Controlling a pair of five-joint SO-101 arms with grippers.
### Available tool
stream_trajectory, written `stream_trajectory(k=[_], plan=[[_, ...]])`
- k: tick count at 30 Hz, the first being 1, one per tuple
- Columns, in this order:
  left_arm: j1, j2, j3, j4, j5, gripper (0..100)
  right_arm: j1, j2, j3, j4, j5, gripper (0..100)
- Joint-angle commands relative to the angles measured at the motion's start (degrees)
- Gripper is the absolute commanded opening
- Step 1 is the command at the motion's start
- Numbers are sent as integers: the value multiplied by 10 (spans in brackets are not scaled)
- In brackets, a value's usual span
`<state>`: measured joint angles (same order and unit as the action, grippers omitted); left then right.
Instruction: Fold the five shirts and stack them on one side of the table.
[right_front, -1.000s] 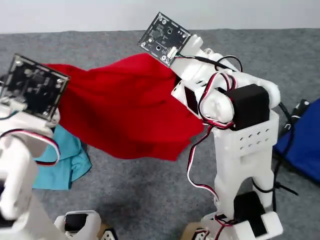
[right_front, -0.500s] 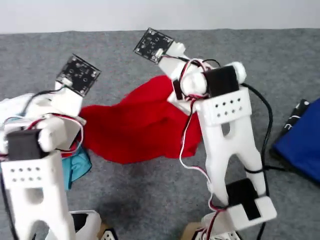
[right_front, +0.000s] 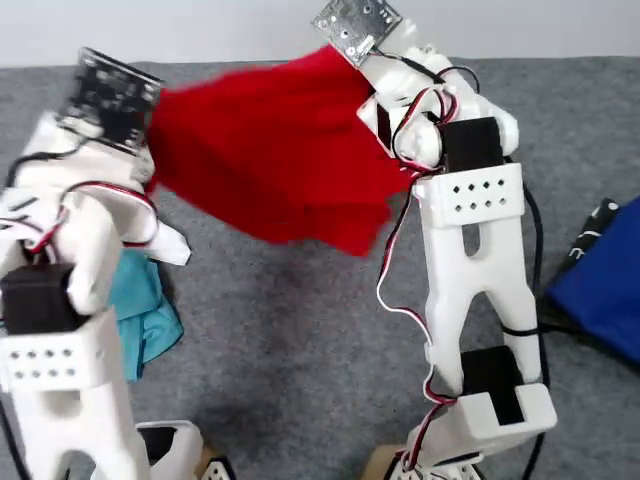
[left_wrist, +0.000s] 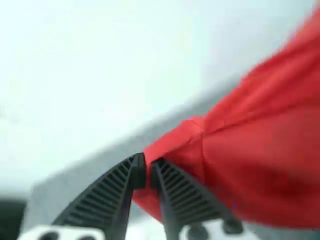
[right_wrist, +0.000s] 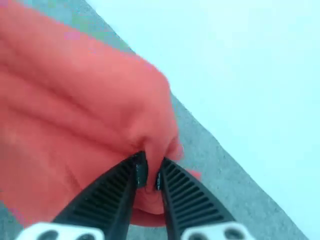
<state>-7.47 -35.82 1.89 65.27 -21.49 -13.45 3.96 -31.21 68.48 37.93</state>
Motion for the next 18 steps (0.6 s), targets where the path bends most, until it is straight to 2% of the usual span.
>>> stream_trajectory(k=[1,5,8,10,13,18], plan=[[18,-2,-80,3,10,3,9,-10,-8,15,6,11],[72,-2,-111,153,-10,3,17,-7,-8,129,9,11],[125,-1,-102,276,-62,3,22,-4,-4,225,66,11],[152,-1,-65,326,-91,3,22,0,11,283,105,11],[169,-1,-1,351,-115,3,23,15,33,343,137,11],[173,-1,56,352,-117,3,47,20,46,341,138,10]])
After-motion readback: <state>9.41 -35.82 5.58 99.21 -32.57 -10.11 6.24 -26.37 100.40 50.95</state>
